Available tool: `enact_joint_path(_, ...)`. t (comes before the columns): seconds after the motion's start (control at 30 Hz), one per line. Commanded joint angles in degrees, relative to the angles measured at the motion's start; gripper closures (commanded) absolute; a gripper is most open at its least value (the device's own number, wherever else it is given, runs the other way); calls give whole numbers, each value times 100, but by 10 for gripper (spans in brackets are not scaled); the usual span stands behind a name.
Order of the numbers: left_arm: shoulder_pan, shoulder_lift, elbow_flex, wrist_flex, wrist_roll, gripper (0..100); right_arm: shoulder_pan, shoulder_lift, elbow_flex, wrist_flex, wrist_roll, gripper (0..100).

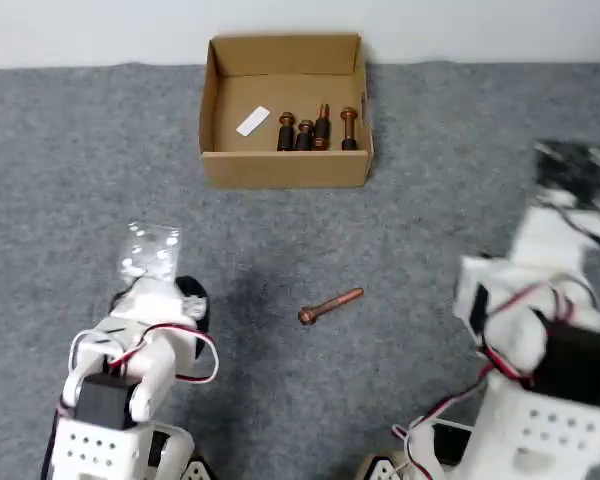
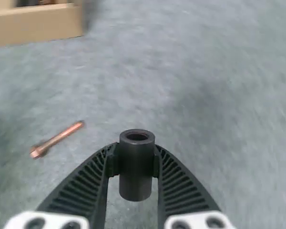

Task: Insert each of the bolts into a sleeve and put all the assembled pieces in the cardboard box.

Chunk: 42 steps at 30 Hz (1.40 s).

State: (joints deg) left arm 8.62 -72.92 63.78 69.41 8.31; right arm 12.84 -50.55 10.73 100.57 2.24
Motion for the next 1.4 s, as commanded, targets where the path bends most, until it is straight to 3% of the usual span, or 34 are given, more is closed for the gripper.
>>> enact_joint_path(0.0,211,1055,-866,141,-62,993,840,-470,308,215,-281,990)
enact_joint_path(0.2,756,3235,-2369,237,-70,993,1411,-954,826,215,-598,990)
enact_joint_path(0.5,2031,5108,-3626,457,-176,968,1938,-1903,1609,215,-580,990)
enact_joint_path(0.73,2110,6505,-4295,993,-598,756,2044,-2457,1855,101,-563,990)
enact_joint_path(1.37,2136,9486,-6712,1178,-879,754,2035,-2536,1960,92,-563,990)
